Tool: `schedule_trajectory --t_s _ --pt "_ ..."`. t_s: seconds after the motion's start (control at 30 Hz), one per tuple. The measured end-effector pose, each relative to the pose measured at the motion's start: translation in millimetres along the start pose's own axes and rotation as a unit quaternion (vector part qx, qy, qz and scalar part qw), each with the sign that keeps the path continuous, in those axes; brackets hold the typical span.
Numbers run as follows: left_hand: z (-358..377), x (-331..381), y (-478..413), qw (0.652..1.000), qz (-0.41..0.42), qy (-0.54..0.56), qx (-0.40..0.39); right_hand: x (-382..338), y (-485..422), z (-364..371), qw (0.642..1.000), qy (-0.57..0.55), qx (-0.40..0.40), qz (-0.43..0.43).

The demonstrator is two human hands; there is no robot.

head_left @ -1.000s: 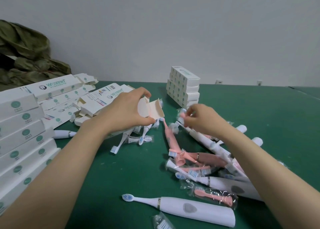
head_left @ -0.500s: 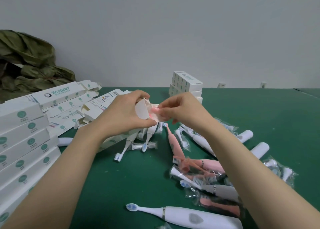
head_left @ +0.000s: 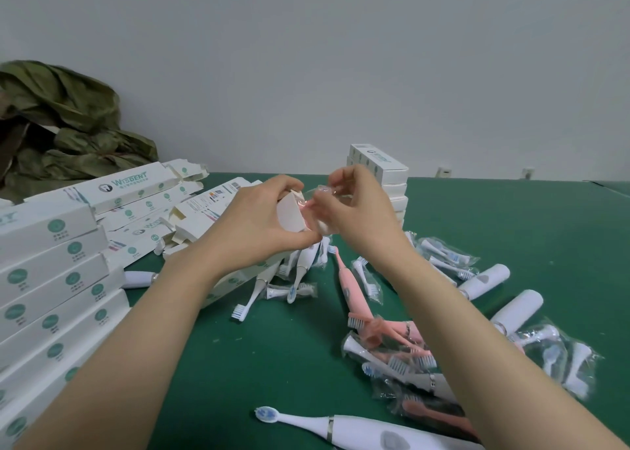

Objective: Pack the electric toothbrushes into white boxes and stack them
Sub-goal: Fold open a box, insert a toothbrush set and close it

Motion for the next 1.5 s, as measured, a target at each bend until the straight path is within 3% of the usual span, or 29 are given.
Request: schedule_trajectory --t_s 0.17,0.37,0.47,0.53,0.6,0.67,0.77,0.93,1.17,1.27,1.33,1.5 --pt "-1 3 0 1.0 0.009 0.006 0.008 0 3 -1 0.997 -0.022 0.035 -0.07" --pt "0 3 0 1.0 0.007 0.001 0.002 4 8 13 0.974 0.177 -0.027 -0.138" --pt "-1 5 0 1.0 0.011 0.014 0.013 3 6 4 0.982 0.111 0.05 -0.142" --pt "-4 5 0 0.999 0.014 0.028 0.032 6 1 -5 0.988 0.076 0.102 -0.085" --pt "-7 3 0 0.998 0.02 0.045 0.032 9 -3 -8 0.999 0.015 0.035 0.014" --pt "-5 3 1 0.998 0.017 0.044 -0.031 11 -2 -4 0.997 -0.05 -0.03 0.056" --pt "6 3 1 0.997 0.016 0.011 -0.071 10 1 0 1.0 -0.016 -0.004 0.016" --pt "14 3 1 0.997 0.02 0.065 0.044 5 4 0 0.999 -0.034 -0.015 0.026" --pt "20 11 1 0.991 0.028 0.004 0.134 8 16 19 0.992 -0.111 -0.057 0.033" --pt "21 4 2 0.996 0.01 0.065 0.052 12 13 17 0.995 -0.093 -0.022 0.023" --pt "22 -5 2 0.999 0.002 0.042 -0.014 15 10 14 0.995 -0.096 -0.005 0.036" --pt "20 -14 -1 0.997 -0.03 -0.067 -0.006 19 7 12 0.996 -0.089 0.023 0.015"
Point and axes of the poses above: each hand's wrist, its own y-axis away from the middle knuckle, its own z-axis out of the palm, x = y × z, the point moved 2 cm from there along -y, towards the middle knuckle, and after that the axes turned 14 degrees about z, right-handed, at the moved point
